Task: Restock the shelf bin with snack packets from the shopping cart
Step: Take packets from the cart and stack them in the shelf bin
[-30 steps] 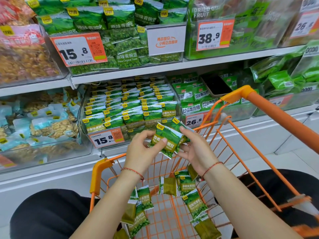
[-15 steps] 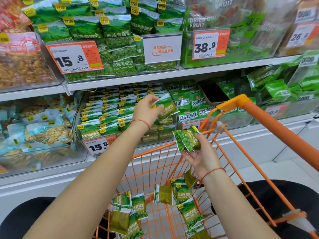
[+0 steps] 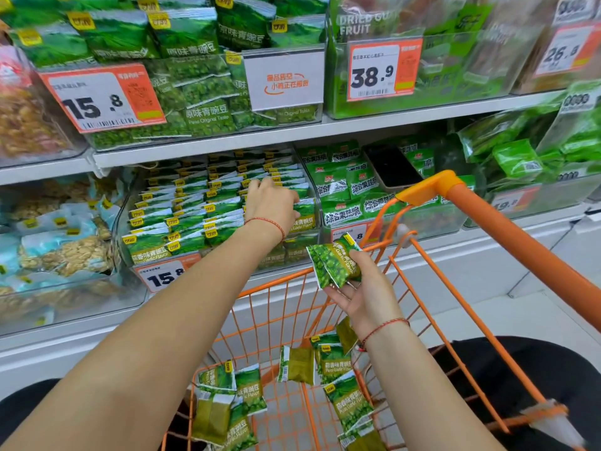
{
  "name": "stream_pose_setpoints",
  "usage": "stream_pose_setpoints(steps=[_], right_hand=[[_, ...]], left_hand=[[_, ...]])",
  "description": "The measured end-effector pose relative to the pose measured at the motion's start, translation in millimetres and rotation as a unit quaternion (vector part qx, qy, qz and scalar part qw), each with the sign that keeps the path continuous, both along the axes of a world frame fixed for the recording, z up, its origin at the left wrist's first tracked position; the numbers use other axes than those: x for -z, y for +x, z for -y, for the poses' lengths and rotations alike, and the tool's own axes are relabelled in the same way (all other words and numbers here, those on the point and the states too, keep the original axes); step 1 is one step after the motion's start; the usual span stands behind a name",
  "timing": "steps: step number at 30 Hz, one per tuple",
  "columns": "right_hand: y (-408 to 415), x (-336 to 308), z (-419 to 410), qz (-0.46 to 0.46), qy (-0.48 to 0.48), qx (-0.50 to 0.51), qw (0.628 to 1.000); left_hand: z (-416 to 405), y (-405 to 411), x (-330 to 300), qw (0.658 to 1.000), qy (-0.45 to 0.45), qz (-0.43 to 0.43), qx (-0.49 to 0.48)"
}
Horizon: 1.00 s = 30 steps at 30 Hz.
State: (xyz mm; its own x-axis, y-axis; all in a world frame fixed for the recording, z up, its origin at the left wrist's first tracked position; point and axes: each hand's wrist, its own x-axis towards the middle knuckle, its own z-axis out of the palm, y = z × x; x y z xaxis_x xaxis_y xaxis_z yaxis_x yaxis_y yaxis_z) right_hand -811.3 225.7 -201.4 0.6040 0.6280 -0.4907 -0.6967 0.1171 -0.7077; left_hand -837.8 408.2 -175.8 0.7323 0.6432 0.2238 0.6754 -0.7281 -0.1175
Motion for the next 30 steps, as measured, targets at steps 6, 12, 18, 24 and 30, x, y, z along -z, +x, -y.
stream_pose_setpoints(steps=[6,12,18,24,30], right_hand=[[0.3,1.0,-0.3,0.012,-0.006,-0.002,1.000],[-1.0,1.5,-1.8,0.038,-0.013,-0.018,0.999],[-1.6,2.3,-1.5,0.047,-0.016,-0.027,0.998],[-2.4,3.2,-2.3,0.052,-0.013,-0.031,0.998],[-1.3,4.3,-3.3,0.045,-0.005,-0.041,0.998]], left_hand=[[-11.7,4.0,-9.3,0.994,-0.003,-0.075,0.076],[-12.9,4.6,-9.8,0.989,-0.038,-0.105,0.092],[-17.5,-9.4,-1.5,0.994,-0.080,0.026,0.071],[-24.2,-13.3,2.7,0.981,-0.150,0.125,0.000],[-31.1,2.1,-10.7,0.990,-0.131,0.044,0.011]])
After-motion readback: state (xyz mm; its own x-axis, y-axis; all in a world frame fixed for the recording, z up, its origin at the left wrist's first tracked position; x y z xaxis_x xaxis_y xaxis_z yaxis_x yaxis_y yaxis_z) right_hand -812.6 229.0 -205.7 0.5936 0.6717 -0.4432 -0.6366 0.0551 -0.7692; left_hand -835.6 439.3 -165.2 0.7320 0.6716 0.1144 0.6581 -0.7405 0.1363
